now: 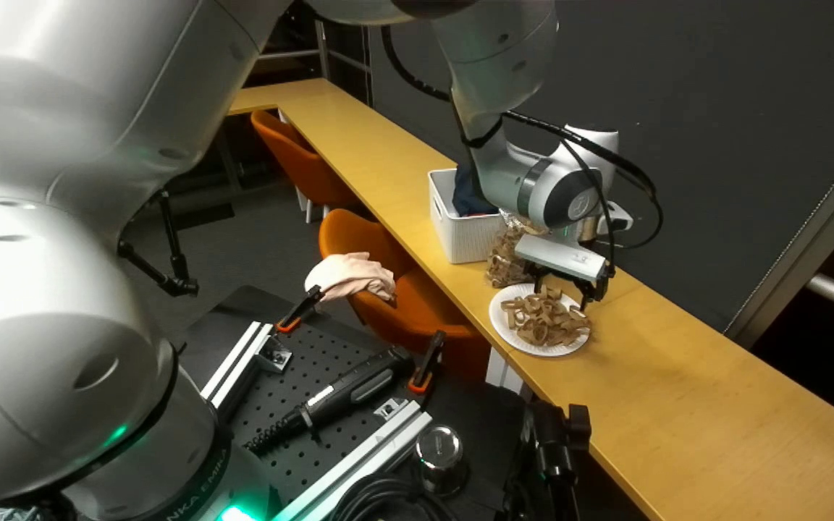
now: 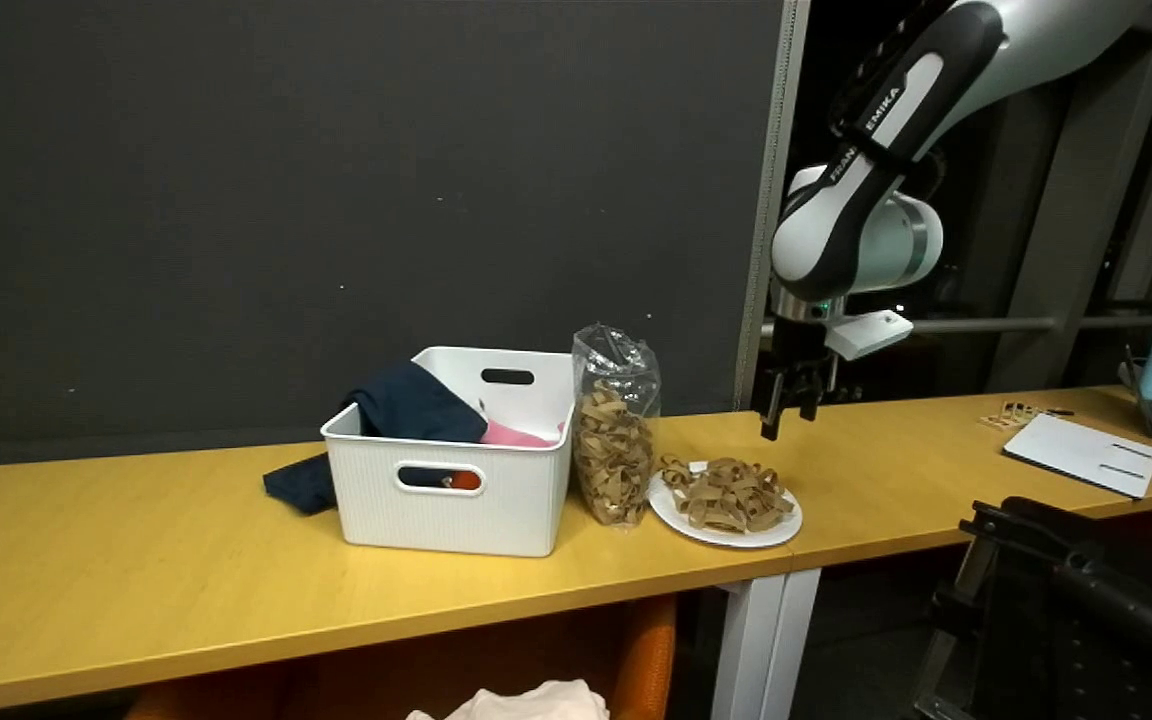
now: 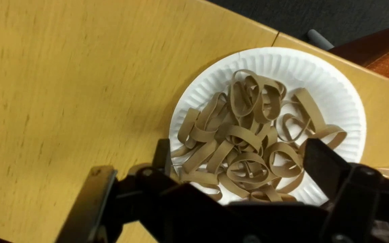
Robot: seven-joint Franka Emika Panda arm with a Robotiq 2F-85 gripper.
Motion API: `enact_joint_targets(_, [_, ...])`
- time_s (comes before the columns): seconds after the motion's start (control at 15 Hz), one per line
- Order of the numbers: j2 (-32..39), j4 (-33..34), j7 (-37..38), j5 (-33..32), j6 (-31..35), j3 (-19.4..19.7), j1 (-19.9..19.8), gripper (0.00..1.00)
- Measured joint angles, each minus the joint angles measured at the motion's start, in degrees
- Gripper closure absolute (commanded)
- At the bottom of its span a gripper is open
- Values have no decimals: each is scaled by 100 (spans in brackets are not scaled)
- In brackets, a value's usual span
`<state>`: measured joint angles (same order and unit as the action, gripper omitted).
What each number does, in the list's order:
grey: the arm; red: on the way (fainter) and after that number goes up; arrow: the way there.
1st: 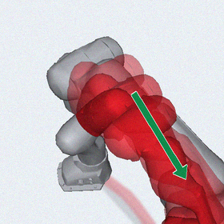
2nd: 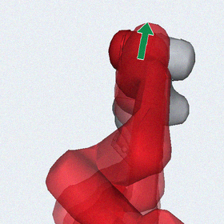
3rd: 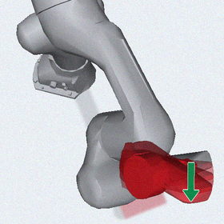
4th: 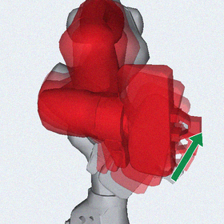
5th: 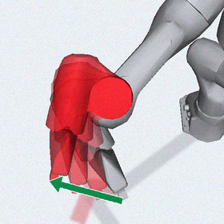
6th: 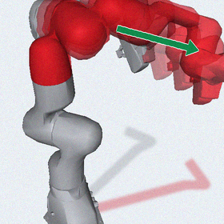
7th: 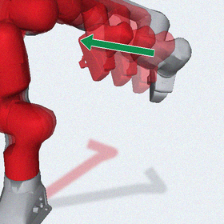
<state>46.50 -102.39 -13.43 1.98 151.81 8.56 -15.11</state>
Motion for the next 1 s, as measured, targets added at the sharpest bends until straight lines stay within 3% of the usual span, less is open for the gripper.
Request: enact_joint_targets(1.0, [1614, 1508, 10, -157, 13, -61, -35, 0])
